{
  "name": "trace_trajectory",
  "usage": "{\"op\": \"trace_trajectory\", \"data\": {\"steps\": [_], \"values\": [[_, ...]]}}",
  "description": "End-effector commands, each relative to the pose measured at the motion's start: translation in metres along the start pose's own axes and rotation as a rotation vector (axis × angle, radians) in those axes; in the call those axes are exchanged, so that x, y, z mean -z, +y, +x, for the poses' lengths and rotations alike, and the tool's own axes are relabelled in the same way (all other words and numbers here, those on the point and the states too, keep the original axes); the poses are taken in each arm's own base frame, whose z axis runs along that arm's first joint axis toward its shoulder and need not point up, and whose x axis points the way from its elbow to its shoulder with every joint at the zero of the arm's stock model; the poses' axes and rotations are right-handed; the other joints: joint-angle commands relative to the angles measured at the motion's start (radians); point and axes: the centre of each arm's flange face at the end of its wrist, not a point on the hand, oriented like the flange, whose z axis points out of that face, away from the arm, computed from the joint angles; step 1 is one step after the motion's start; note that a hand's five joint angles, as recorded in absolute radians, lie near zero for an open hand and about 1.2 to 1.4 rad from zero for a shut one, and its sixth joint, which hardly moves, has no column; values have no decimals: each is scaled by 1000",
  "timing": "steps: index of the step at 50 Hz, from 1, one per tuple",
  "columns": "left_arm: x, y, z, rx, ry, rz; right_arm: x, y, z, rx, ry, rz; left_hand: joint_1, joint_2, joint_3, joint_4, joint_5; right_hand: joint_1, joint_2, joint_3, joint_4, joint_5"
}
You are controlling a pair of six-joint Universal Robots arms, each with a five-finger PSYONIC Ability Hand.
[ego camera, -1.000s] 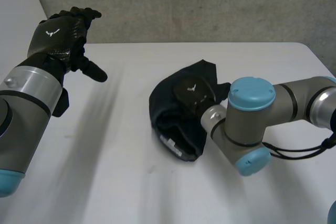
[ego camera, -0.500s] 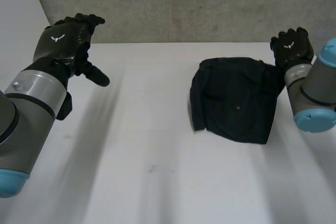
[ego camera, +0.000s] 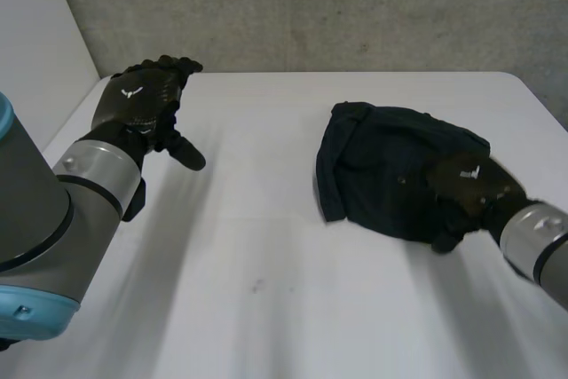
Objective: Fold the shorts.
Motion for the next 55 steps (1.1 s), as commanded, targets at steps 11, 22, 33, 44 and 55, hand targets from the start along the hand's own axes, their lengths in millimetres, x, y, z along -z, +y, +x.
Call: {"op": "trace_trajectory", "data": {"steps": [11,22,33,44,55], "values": [[1,7,7,-3,21,-22,-46,49,8,-44,-11,-28,-5,-6,-12,-4,-25,132,84,71,73,88],[0,8,8,-3,23,-15,-74,60,14,-33,1,-16,-5,-6,-12,-4,-25,235,187,174,176,191],[-1,9,9,-3,27,-19,-95,69,20,-31,27,-34,-5,-6,-12,-4,-25,378,331,318,319,335],[-4,19,10,-7,28,-44,-107,51,33,17,52,8,-2,-3,-9,-1,-22,1070,1023,1010,1011,1027],[-24,63,27,17,93,-161,-52,-58,12,100,11,222,89,88,82,90,69,1070,1023,1010,1011,1027]]}}
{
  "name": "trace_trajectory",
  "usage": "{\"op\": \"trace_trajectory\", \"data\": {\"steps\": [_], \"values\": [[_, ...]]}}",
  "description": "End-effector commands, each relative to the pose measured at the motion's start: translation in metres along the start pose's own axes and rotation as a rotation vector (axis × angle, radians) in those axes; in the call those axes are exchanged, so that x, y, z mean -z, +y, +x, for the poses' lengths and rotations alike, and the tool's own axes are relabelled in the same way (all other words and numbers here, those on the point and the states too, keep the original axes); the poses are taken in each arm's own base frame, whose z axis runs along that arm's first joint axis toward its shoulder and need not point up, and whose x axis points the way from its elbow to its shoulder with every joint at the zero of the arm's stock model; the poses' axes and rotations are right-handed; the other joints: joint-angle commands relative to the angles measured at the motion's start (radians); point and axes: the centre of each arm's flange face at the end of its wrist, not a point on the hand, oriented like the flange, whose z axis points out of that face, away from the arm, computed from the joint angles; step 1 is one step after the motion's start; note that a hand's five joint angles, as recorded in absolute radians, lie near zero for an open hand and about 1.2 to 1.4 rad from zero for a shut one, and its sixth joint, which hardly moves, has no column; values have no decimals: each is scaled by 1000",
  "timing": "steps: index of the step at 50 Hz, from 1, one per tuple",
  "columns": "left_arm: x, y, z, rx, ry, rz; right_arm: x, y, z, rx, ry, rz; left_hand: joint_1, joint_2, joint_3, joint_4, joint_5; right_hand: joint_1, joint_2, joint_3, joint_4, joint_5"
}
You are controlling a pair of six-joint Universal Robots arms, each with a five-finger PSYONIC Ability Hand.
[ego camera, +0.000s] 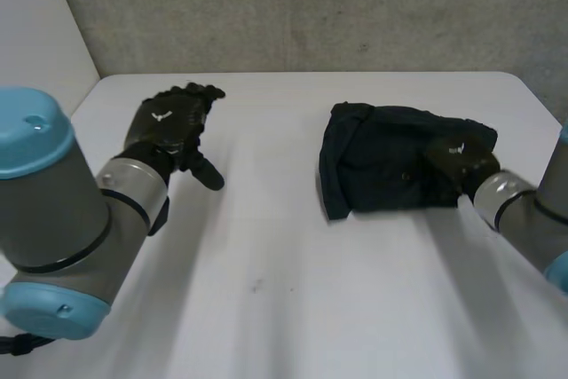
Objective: Fold the shorts.
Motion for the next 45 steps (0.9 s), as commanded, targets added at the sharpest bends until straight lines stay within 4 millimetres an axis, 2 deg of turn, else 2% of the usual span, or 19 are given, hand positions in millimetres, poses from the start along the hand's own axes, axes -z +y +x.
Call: {"op": "trace_trajectory", "data": {"steps": [1,2,5,6,10,13,18,22,25,28,29,30,33,36,37,40,41,45], "values": [[-20,37,15,33,58,-99,48,-97,-18,66,-40,203,92,91,85,93,72,441,231,225,212,265],[-25,46,19,64,70,-125,56,-111,-22,72,-48,240,92,91,85,93,72,441,231,225,212,265],[-31,58,26,130,81,-155,71,-131,-24,85,-42,301,92,91,85,93,72,441,231,225,212,265],[-35,63,31,184,90,-170,84,-146,-29,99,-48,352,92,91,85,93,72,441,231,225,212,265],[-41,69,42,327,122,-242,107,-171,-52,122,-96,439,92,91,85,93,72,441,231,225,212,265],[-44,70,46,403,149,-282,114,-177,-58,128,-108,466,92,91,85,93,72,441,231,225,212,265],[-53,87,54,546,184,-370,136,-190,-71,134,-143,512,100,100,94,101,80,441,231,225,212,265],[-59,94,64,585,199,-383,148,-192,-83,134,-183,513,100,100,94,101,80,441,231,225,212,265],[-60,94,70,596,212,-380,149,-190,-85,131,-184,502,115,115,109,116,95,441,231,225,212,265],[-61,93,72,613,214,-376,149,-186,-85,127,-173,486,384,384,378,385,364,441,231,225,212,265],[-61,93,72,614,211,-375,148,-185,-85,126,-170,480,531,530,524,532,511,441,231,225,212,265],[-61,92,70,615,200,-373,146,-182,-83,124,-158,466,884,883,877,885,864,441,231,225,212,265],[-61,90,66,612,173,-364,144,-177,-82,123,-147,446,1197,1197,1191,1198,1177,441,231,225,212,265],[-62,77,55,596,111,-327,139,-173,-78,116,-130,429,1198,1198,1192,1199,1178,441,231,225,212,265],[-64,61,43,594,84,-290,134,-171,-70,112,-105,419,1198,1198,1192,1199,1178,441,231,225,212,265],[-64,35,20,558,47,-246,123,-164,-48,104,-40,382,1198,1198,1192,1199,1178,441,231,225,212,265],[-61,21,7,512,35,-229,117,-159,-37,99,-8,361,1198,1198,1192,1199,1178,441,231,225,212,265],[-50,-8,-13,384,26,-191,97,-142,-21,79,21,293,1198,1198,1192,1199,1178,441,231,225,212,265]]}}
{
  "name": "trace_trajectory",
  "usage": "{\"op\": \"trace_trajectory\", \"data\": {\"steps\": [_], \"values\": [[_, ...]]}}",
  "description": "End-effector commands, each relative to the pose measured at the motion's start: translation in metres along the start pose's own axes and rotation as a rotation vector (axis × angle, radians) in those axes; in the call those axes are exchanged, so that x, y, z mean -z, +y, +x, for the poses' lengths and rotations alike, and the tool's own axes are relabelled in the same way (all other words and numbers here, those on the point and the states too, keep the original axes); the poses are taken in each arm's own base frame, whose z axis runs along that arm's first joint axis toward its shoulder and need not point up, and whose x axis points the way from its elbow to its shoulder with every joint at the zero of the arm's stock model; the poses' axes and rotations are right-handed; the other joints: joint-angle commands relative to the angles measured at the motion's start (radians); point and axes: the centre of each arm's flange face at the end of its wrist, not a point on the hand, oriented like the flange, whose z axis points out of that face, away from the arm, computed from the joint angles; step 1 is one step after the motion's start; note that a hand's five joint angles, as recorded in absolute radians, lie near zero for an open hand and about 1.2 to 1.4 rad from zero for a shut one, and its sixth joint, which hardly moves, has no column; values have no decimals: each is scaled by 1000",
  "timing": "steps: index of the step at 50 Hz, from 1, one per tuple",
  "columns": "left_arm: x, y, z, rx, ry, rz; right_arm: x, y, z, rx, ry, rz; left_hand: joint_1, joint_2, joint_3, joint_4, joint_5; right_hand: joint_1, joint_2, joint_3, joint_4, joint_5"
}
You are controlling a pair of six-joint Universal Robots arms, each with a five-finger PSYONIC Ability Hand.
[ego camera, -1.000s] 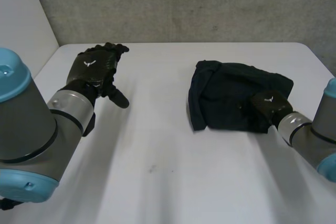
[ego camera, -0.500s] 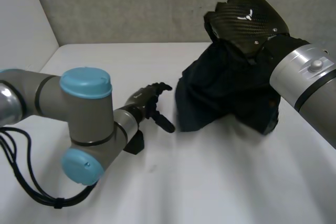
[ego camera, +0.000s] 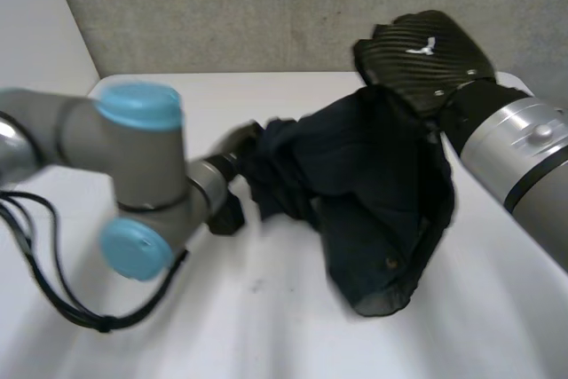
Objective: Fold the shorts.
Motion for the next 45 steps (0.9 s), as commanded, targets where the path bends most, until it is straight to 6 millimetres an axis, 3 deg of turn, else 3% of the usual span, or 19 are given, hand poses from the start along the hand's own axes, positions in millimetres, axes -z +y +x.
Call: {"op": "trace_trajectory", "data": {"steps": [1,7,12,15,16,20,21,24,26,30,32,35,41,45], "values": [[39,-76,-7,-208,-60,109,-19,48,41,-21,105,-133,344,237,250,211,288,441,231,214,211,247],[53,-92,-14,-304,-95,138,-31,79,39,-51,86,-210,344,237,250,211,288,441,231,214,211,247],[49,-89,-30,-324,-135,111,-47,121,23,-125,36,-296,338,231,245,206,282,441,231,214,211,247],[38,-78,-40,-330,-154,71,-57,142,17,-181,28,-333,142,35,49,10,86,441,231,214,211,247],[26,-68,-52,-333,-183,36,-64,156,15,-218,30,-358,-1,-108,-94,-133,-57,441,231,214,211,247],[2,-63,-62,-387,-196,14,-76,182,10,-290,37,-414,-330,-437,-423,-462,-386,441,231,214,211,247],[-1,-63,-62,-400,-196,12,-75,183,10,-299,41,-422,-375,-482,-468,-507,-431,378,168,151,148,184],[1,-59,-64,-442,-209,-23,-66,178,10,-309,51,-454,-612,-719,-705,-744,-668,-407,-617,-634,-637,-600],[8,-59,-63,-459,-212,-39,-60,172,9,-307,52,-452,-663,-770,-756,-795,-719,-436,-646,-663,-666,-629],[39,-74,-44,-491,-192,15,-48,146,19,-280,80,-372,-762,-869,-856,-895,-818,-559,-769,-786,-789,-752],[58,-82,-32,-512,-165,81,-43,128,24,-254,96,-310,-801,-908,-894,-933,-857,-571,-781,-798,-801,-764],[81,-91,-20,-558,-131,190,-36,119,24,-204,100,-280,-801,-908,-894,-933,-857,-571,-781,-798,-801,-764],[117,-81,-9,-700,-93,297,-32,131,19,-55,69,-322,-766,-873,-859,-898,-822,-568,-778,-795,-798,-762],[133,-47,3,-803,-26,264,-40,150,14,7,36,-363,-692,-799,-786,-825,-748,-554,-763,-780,-783,-747]]}}
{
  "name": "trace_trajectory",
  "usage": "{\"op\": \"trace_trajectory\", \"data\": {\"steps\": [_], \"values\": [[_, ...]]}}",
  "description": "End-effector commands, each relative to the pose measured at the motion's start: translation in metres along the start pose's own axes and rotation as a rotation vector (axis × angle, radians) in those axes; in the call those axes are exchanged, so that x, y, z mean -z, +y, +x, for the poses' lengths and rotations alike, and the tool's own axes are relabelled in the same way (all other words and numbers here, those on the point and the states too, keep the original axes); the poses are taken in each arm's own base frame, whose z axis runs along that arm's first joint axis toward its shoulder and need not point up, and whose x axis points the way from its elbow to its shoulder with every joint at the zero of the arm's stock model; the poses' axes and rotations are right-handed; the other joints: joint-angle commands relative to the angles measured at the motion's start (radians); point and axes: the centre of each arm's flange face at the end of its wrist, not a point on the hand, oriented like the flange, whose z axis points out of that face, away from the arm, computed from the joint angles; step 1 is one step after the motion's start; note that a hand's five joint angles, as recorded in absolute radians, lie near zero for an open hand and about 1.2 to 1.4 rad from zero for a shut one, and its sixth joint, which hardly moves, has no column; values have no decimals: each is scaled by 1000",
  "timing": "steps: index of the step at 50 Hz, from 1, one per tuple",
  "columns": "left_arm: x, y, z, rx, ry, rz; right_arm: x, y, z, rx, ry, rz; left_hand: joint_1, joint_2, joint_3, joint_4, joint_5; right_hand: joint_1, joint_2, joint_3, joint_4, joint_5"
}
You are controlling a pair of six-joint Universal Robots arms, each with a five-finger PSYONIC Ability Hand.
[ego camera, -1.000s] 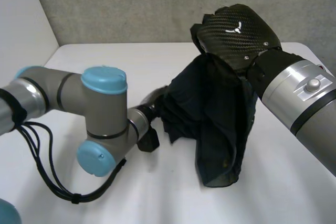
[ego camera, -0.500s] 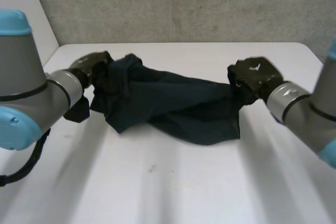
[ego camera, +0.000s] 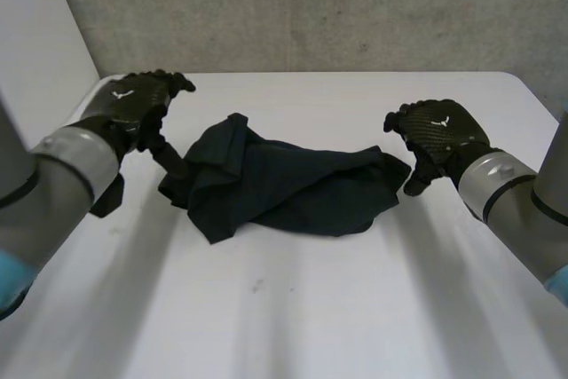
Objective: Fold the shorts.
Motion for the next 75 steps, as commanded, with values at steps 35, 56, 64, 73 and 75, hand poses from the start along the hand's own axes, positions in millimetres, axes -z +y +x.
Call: {"op": "trace_trajectory", "data": {"steps": [35,56,64,73,75], "values": [[-81,128,62,-70,-79,-144,-90,42,-17,90,-197,43,154,160,158,164,167,225,169,186,189,191],[-130,147,50,-212,-90,-184,-105,34,-12,91,-166,79,1126,1131,1130,1135,1138,1061,1005,1022,1024,1027],[-95,32,40,-243,-105,-19,-73,-60,22,164,-36,289,1126,1131,1130,1135,1138,1061,1005,1022,1024,1027],[-18,-86,13,-239,-53,172,-11,-124,36,210,-13,365,1126,1131,1130,1135,1138,1061,1005,1022,1024,1027],[-2,-91,9,-243,-10,130,2,-125,33,226,-30,316,1126,1131,1130,1135,1138,1061,1005,1022,1024,1027]]}}
